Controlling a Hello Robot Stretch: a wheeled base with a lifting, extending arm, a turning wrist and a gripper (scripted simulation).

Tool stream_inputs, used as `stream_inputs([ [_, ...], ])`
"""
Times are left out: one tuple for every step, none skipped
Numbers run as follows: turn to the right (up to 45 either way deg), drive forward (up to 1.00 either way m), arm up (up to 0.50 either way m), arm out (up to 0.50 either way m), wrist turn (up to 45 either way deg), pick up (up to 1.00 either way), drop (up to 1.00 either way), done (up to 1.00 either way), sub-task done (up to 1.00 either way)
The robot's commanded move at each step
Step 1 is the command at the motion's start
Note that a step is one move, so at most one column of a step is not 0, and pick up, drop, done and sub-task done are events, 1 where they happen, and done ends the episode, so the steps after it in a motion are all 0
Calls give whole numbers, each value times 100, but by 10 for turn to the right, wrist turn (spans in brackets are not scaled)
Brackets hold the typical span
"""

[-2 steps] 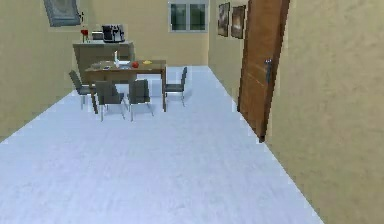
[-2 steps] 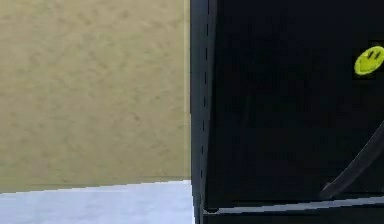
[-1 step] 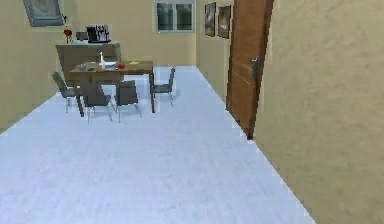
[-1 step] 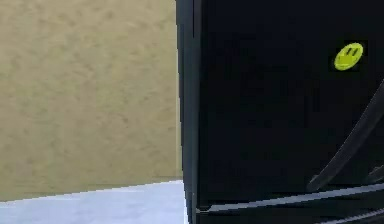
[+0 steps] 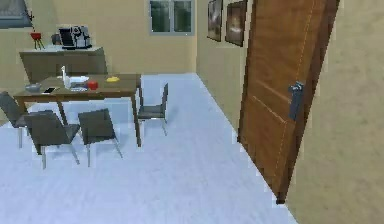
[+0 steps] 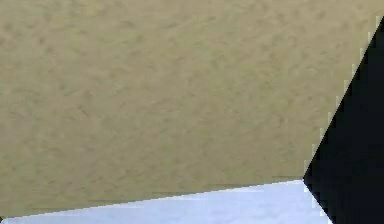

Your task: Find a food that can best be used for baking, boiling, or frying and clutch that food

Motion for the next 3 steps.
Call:
stream_inputs([
  [0, 100, 0, 0, 0, 0, 0, 0, 0],
  [30, 0, 0, 0, 0, 0, 0, 0, 0],
  [0, 100, 0, 0, 0, 0, 0, 0, 0],
])
